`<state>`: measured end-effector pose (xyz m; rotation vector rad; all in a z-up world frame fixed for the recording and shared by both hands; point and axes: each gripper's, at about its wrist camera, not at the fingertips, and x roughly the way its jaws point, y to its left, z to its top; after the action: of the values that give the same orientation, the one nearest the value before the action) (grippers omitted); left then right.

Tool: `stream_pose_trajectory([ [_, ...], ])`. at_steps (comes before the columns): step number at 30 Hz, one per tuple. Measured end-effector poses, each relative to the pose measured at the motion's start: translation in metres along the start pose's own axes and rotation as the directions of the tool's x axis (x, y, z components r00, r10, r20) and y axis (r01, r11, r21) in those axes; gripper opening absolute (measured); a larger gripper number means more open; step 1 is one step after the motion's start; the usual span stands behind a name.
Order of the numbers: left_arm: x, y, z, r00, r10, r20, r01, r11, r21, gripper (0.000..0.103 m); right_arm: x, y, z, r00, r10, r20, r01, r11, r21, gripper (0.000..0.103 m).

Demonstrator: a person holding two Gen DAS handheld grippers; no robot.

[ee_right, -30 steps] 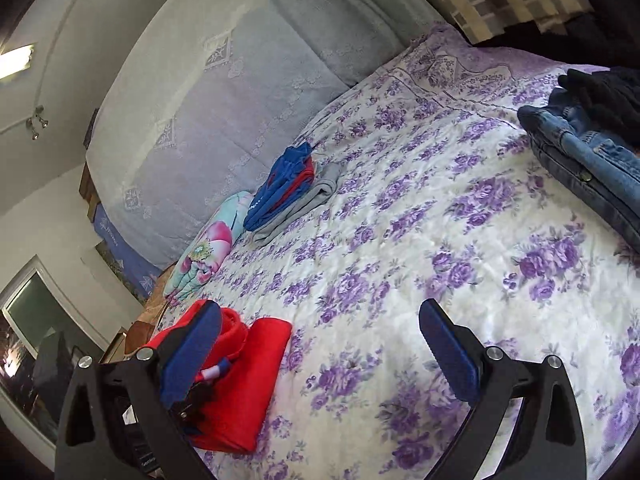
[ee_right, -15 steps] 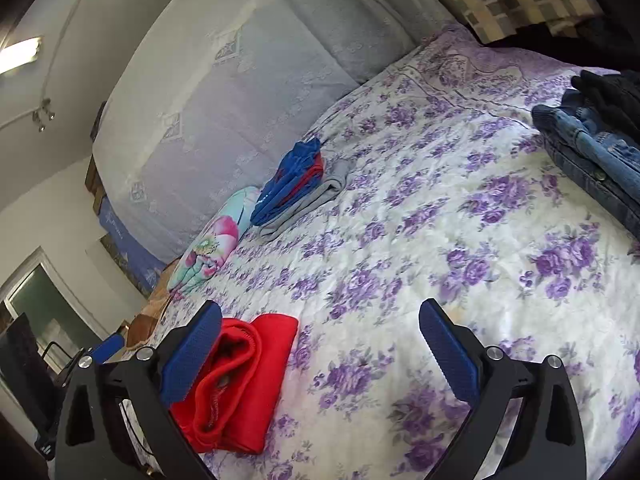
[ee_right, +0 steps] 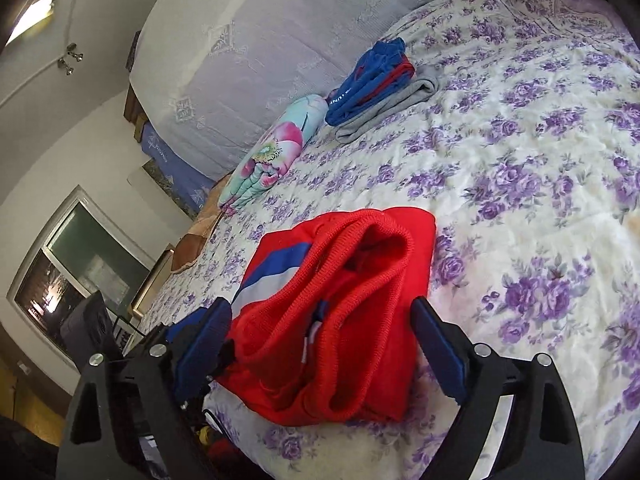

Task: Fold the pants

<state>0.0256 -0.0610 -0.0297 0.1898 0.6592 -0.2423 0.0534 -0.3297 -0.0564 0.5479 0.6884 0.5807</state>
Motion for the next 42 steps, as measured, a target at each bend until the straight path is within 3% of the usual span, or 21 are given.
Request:
stream_pose_trajectory([
  [2,0.003,0.002,-0.003,1.000,-0.018,-0.003,0.018,1.000,-0.012,0.089,0.007,0.011,0.003,0.999,-0.047,0.010,0.048,0.996,-0.075,0.079],
  [3,0.003,0.003,-0.004,1.000,-0.020,0.000,0.020,1.000,-0.016,0.089,0.010,0.016,0.005,0.998,-0.059,0.022,0.061,0.991,-0.118,0.065],
  [4,0.004,0.004,-0.004,1.000,-0.018,0.004,0.018,1.000,-0.019,0.089,0.012,0.020,0.008,0.998,-0.063,0.029,0.066,0.987,-0.144,0.058],
  [6,0.002,0.008,-0.003,1.000,-0.016,0.018,0.017,0.999,-0.030,0.089,0.012,0.028,0.017,0.998,-0.047,0.045,0.054,0.983,-0.176,0.036],
  [9,-0.006,0.012,0.001,0.998,-0.024,0.064,0.027,0.998,-0.054,0.089,0.001,0.046,0.034,0.996,-0.025,0.083,0.046,0.966,-0.256,0.028],
  [11,-0.005,0.011,0.004,0.997,-0.047,0.066,0.050,0.997,-0.058,0.089,0.002,0.040,0.041,0.995,-0.064,0.074,0.080,0.966,-0.247,0.028],
  [14,0.009,0.003,0.001,0.997,-0.077,0.008,0.078,0.996,-0.038,0.089,0.012,-0.003,0.031,0.979,-0.203,0.028,0.205,0.965,-0.165,0.028],
  [16,0.022,-0.003,-0.005,0.996,-0.082,-0.040,0.082,0.996,-0.018,0.089,0.007,-0.022,0.020,0.978,-0.210,0.014,0.211,0.973,-0.097,0.029],
  [19,0.021,-0.002,-0.006,0.996,-0.084,-0.034,0.084,0.996,-0.022,0.090,-0.011,-0.001,0.020,0.965,-0.244,0.099,0.257,0.953,-0.158,0.029],
  [22,0.010,0.008,-0.003,0.996,-0.089,0.001,0.089,0.994,-0.060,0.090,-0.025,0.051,0.027,0.973,-0.155,0.171,0.200,0.937,-0.286,0.032],
  [23,0.005,0.013,-0.003,0.997,-0.078,0.019,0.080,0.994,-0.072,0.090,-0.024,0.068,0.029,0.979,-0.117,0.170,0.168,0.929,-0.330,0.040],
  [24,0.000,0.019,-0.002,0.997,-0.067,0.032,0.070,0.994,-0.086,0.090,-0.019,0.082,0.029,0.986,-0.079,0.147,0.128,0.922,-0.364,0.051],
  [27,-0.006,0.039,-0.003,0.999,-0.034,0.036,0.038,0.990,-0.136,0.090,0.006,0.099,0.024,0.997,-0.024,0.067,0.049,0.918,-0.394,0.053],
  [30,-0.001,0.055,-0.006,1.000,-0.021,-0.003,0.020,0.983,-0.184,0.090,0.025,0.081,0.012,0.999,-0.053,-0.006,0.048,0.943,-0.328,0.053],
  [35,0.022,0.045,-0.004,0.997,-0.048,-0.058,0.039,0.990,-0.137,0.093,0.019,0.025,-0.008,0.981,-0.195,-0.016,0.184,0.948,-0.259,0.048],
  [36,0.031,0.042,-0.006,0.996,-0.053,-0.074,0.043,0.990,-0.132,0.099,0.017,0.014,-0.008,0.982,-0.191,-0.008,0.184,0.957,-0.223,0.041],
  [38,0.040,0.043,-0.012,0.994,-0.077,-0.081,0.062,0.982,-0.180,0.099,0.015,0.003,-0.007,0.987,-0.163,-0.004,0.159,0.970,-0.186,0.036],
  [42,0.040,0.056,-0.013,0.988,-0.120,-0.100,0.093,0.967,-0.236,0.099,0.019,0.013,-0.008,0.979,-0.202,-0.008,0.194,0.951,-0.242,0.038],
])
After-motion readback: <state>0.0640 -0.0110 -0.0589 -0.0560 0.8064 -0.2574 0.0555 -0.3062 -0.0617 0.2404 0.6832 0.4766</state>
